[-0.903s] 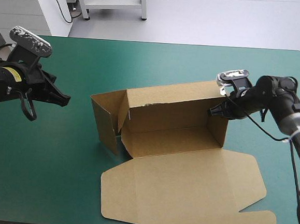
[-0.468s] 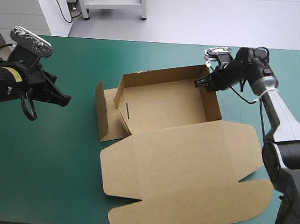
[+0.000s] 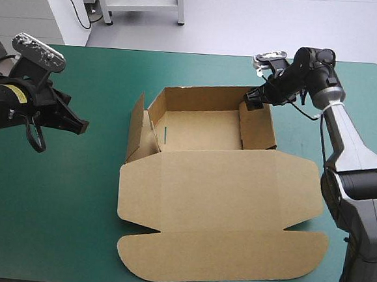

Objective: Fold the box

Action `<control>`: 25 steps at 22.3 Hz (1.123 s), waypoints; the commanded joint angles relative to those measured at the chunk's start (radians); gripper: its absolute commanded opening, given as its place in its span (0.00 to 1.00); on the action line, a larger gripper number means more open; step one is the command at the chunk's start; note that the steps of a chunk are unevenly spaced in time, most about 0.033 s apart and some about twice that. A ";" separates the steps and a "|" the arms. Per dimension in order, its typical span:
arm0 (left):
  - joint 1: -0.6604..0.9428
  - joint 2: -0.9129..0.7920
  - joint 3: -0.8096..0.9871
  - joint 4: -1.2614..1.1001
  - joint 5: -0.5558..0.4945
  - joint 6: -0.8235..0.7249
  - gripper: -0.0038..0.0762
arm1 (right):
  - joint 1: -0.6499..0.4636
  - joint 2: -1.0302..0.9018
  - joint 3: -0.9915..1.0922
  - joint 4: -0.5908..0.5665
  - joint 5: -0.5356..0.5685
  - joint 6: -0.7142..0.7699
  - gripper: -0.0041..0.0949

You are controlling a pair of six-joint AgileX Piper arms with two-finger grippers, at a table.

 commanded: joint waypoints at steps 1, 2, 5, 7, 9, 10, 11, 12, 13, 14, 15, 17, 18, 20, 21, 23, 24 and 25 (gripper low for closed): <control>0.000 -0.019 -0.028 -0.001 -0.039 -0.001 0.04 | 0.000 -0.102 -0.041 0.017 0.012 0.035 0.76; 0.000 -0.019 -0.028 0.003 -0.039 -0.001 0.04 | 0.000 -0.108 -0.041 0.017 0.012 0.050 0.76; 0.000 -0.019 -0.026 0.008 -0.041 -0.001 0.04 | 0.000 -0.115 -0.041 0.017 0.012 0.064 0.76; 0.000 -0.019 -0.026 0.012 -0.041 -0.001 0.04 | 0.000 -0.115 -0.039 0.017 0.012 0.083 0.76; 0.000 -0.019 -0.026 0.021 -0.024 -0.001 0.04 | 0.000 -0.117 -0.017 0.019 0.012 0.096 0.76; 0.000 -0.019 -0.026 0.023 -0.002 -0.001 0.04 | 0.000 -0.119 0.023 0.019 0.012 0.099 0.76; 0.000 -0.019 -0.026 0.025 -0.001 -0.001 0.04 | 0.000 -0.119 0.047 0.017 0.012 0.099 0.76; 0.000 -0.019 -0.026 0.025 -0.003 -0.001 0.04 | 0.000 -0.119 0.092 0.015 0.012 0.095 0.76; 0.000 -0.019 -0.026 0.025 -0.005 -0.001 0.04 | 0.000 -0.119 0.111 0.010 0.012 0.088 0.76; 0.000 -0.019 -0.026 0.027 -0.012 -0.001 0.04 | 0.000 -0.112 0.143 -0.005 0.012 0.086 0.76; 0.000 -0.019 -0.026 0.027 -0.014 -0.001 0.04 | 0.000 -0.105 0.151 -0.016 0.012 0.086 0.76; 0.000 -0.019 -0.026 0.035 -0.016 -0.001 0.04 | 0.000 -0.093 0.157 -0.028 0.012 0.088 0.76; 0.000 -0.019 -0.026 0.037 -0.016 -0.001 0.04 | 0.000 -0.085 0.157 -0.028 0.012 0.088 0.73; 0.000 -0.019 -0.026 0.037 -0.016 -0.001 0.04 | 0.000 -0.083 0.158 -0.028 0.012 0.090 0.62; 0.000 -0.019 -0.026 0.037 -0.016 -0.001 0.04 | 0.000 -0.083 0.158 -0.028 0.012 0.090 0.52; 0.000 -0.019 -0.026 0.037 -0.026 -0.001 0.04 | 0.000 -0.079 0.158 -0.028 0.012 0.090 0.31; 0.000 -0.019 -0.026 0.037 -0.033 -0.001 0.04 | 0.000 -0.074 0.158 -0.028 0.012 0.090 0.20; 0.000 -0.019 -0.026 0.037 -0.036 -0.001 0.04 | 0.000 -0.073 0.158 -0.026 0.012 0.084 0.10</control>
